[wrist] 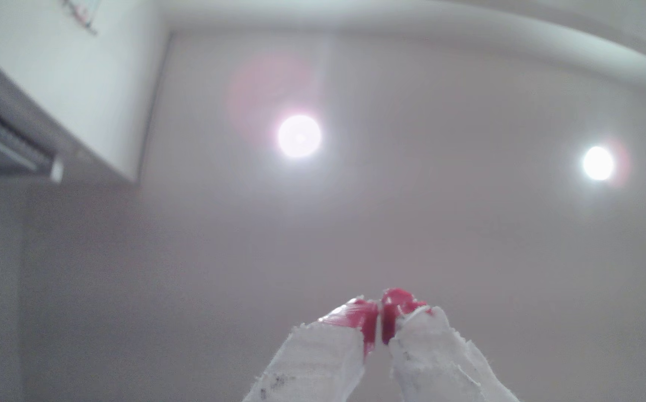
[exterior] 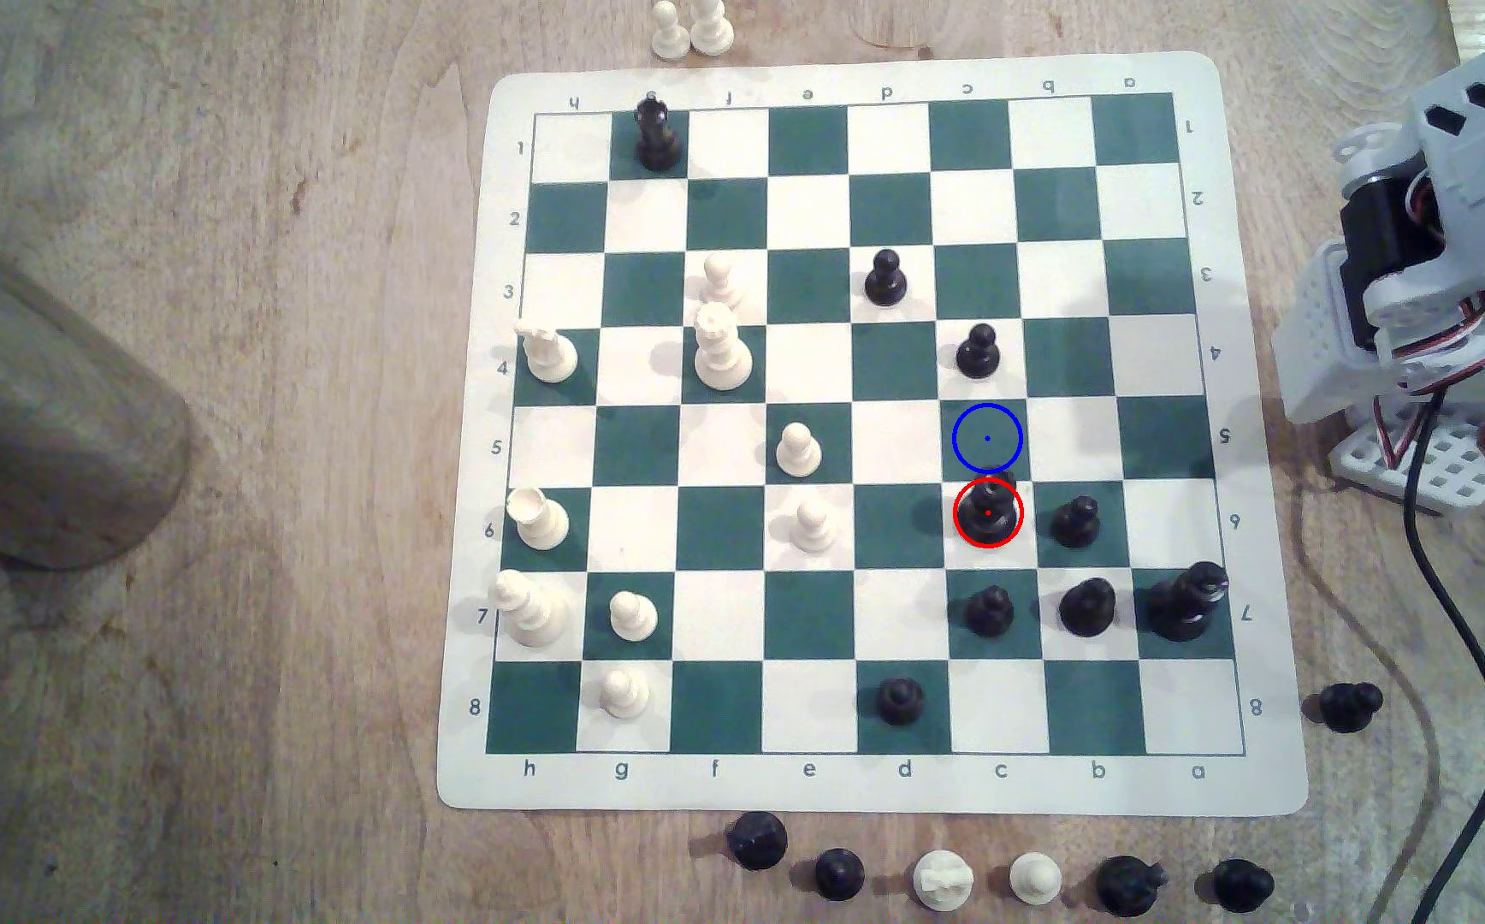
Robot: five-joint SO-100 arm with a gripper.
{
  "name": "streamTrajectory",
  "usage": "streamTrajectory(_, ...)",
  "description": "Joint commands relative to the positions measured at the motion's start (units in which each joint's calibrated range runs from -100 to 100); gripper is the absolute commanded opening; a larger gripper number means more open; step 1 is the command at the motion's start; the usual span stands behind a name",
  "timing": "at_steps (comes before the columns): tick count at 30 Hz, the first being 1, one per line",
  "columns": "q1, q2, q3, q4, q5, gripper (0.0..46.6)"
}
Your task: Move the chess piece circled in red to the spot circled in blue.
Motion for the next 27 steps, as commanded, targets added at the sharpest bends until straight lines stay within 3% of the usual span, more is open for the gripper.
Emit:
streamTrajectory(1,7.8,-0.2,0.7,6.6,0.8,0.2)
streamTrajectory(5,5.2,-0.2,-6.2,25.7,0.8,0.2)
streamTrajectory(15,3.1,-0.2,-31.4,102.9,0.3,0.2)
streamTrajectory(25,1.7,-0.1,-44.5,138.6,0.2,0.5)
streamTrajectory(27,-1.5,-0.1,-44.8,141.8,0.2,1.3)
